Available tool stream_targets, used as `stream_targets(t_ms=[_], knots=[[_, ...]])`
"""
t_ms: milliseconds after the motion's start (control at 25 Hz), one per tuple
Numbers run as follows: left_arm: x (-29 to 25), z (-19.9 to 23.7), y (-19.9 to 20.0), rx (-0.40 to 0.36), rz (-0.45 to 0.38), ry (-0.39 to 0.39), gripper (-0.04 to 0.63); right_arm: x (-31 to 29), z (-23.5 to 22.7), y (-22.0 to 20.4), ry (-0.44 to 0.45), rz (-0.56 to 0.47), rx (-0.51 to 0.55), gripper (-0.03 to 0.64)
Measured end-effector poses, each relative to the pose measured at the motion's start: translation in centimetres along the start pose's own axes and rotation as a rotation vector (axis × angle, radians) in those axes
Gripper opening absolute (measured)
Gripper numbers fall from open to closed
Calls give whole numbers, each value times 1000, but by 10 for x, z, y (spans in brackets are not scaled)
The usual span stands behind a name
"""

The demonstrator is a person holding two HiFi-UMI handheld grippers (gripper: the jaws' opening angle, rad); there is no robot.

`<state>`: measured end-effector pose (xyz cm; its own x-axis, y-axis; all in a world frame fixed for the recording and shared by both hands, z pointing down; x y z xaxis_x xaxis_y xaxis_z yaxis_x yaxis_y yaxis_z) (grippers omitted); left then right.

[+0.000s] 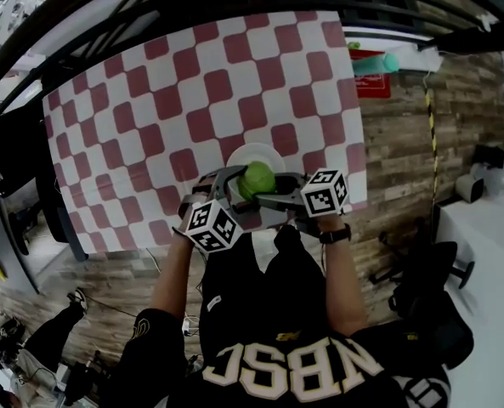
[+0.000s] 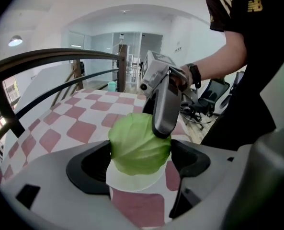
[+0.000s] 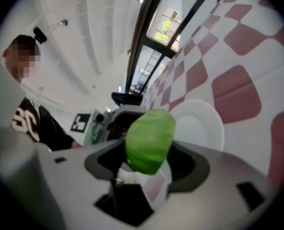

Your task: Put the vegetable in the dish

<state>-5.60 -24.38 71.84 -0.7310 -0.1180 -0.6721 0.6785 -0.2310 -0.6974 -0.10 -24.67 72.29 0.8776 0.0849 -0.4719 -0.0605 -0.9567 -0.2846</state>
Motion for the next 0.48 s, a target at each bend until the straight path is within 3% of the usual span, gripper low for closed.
stream_targets(t_ms=[80,200,360,480], knots=[[-6,1,-7,-31,74,25,416,2,-11,-2,-136,28,52,301],[-12,6,-11,-55,131,69,408,14,-27,5,-317,7,139,313],[-21,17,-7,-75,173,128,407,30,-34,19,-380,-41,173,313],[-24,24,-5,-34,150,161,407,40,-27,33,-390,-114,190,313]])
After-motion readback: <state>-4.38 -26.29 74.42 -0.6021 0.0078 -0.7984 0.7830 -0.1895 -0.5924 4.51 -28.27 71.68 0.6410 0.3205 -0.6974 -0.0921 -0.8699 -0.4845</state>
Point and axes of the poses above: the fingertips, and each gripper's own axes: x backward along the fingers, z to its left, y out of its top, the point moved 4 cm from there along x, backward along the fingers, and after that the axes turned 11 degrees about -y, right-handed, at the moved point
